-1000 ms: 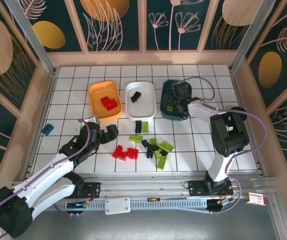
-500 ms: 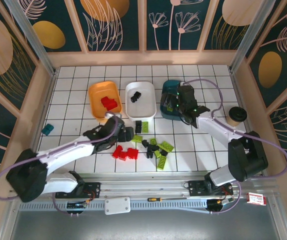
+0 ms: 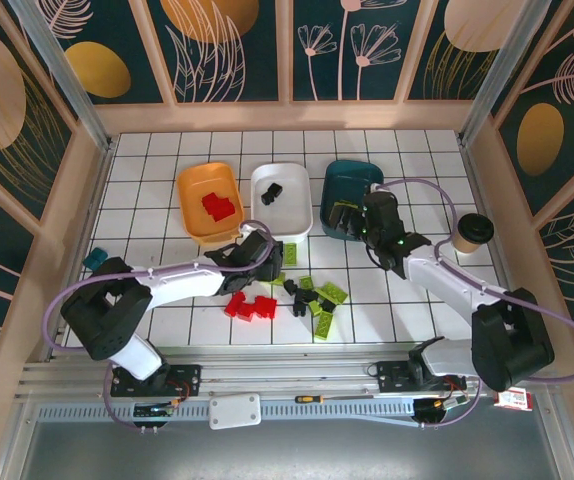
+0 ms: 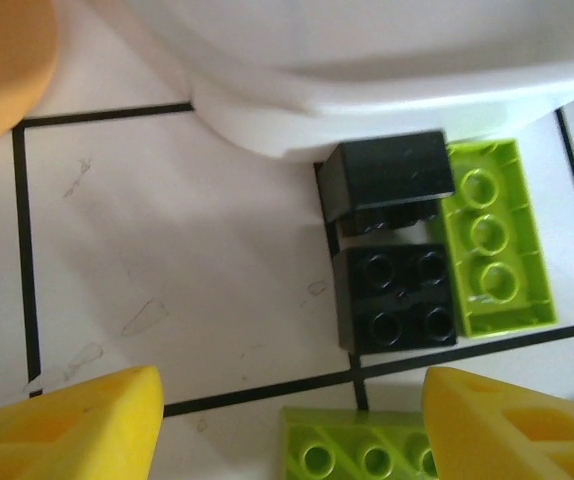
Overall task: Sort the legos into containers by color
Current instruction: Move the lego to the bottom-center of the table.
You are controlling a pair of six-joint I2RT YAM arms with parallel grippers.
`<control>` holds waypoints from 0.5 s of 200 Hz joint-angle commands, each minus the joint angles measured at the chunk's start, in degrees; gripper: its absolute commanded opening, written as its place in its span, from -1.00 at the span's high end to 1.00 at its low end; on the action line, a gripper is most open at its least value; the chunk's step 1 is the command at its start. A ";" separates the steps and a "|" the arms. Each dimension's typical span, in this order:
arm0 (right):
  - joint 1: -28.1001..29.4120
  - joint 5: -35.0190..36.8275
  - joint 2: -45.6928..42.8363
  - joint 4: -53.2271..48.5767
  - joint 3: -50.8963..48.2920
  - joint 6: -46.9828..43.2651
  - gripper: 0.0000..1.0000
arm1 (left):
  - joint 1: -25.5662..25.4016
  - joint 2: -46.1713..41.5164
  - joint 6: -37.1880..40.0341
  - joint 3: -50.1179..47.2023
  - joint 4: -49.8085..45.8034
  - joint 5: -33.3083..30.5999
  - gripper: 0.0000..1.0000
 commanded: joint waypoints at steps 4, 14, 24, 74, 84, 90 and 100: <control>-0.05 1.75 -1.51 -0.06 -1.12 1.10 -0.70 | -0.24 -1.21 -0.82 -3.46 0.08 -1.06 -0.32; 0.02 1.63 -1.63 0.07 -1.03 1.23 -0.70 | -0.26 -0.79 -1.21 -4.43 0.09 -0.96 -0.32; -0.02 1.72 -1.72 0.24 -0.99 1.32 -0.70 | -0.23 -0.41 -1.69 -5.26 0.23 -0.85 -0.30; -0.02 1.89 -2.85 -0.10 -0.75 1.34 -0.70 | 2.18 -3.44 -5.36 -8.97 -2.00 -5.27 -0.29; 0.00 1.80 -3.12 -0.10 -0.83 1.34 -0.70 | 3.50 -5.15 -5.71 -10.26 -2.58 -5.98 -0.29; -0.03 1.85 -3.19 -0.12 -0.94 1.34 -0.70 | 4.46 -6.34 -5.74 -11.07 -2.88 -6.42 -0.29; 0.01 1.84 -3.48 -0.03 -1.10 1.34 -0.70 | 6.15 -8.46 -5.75 -12.39 -3.35 -6.51 -0.28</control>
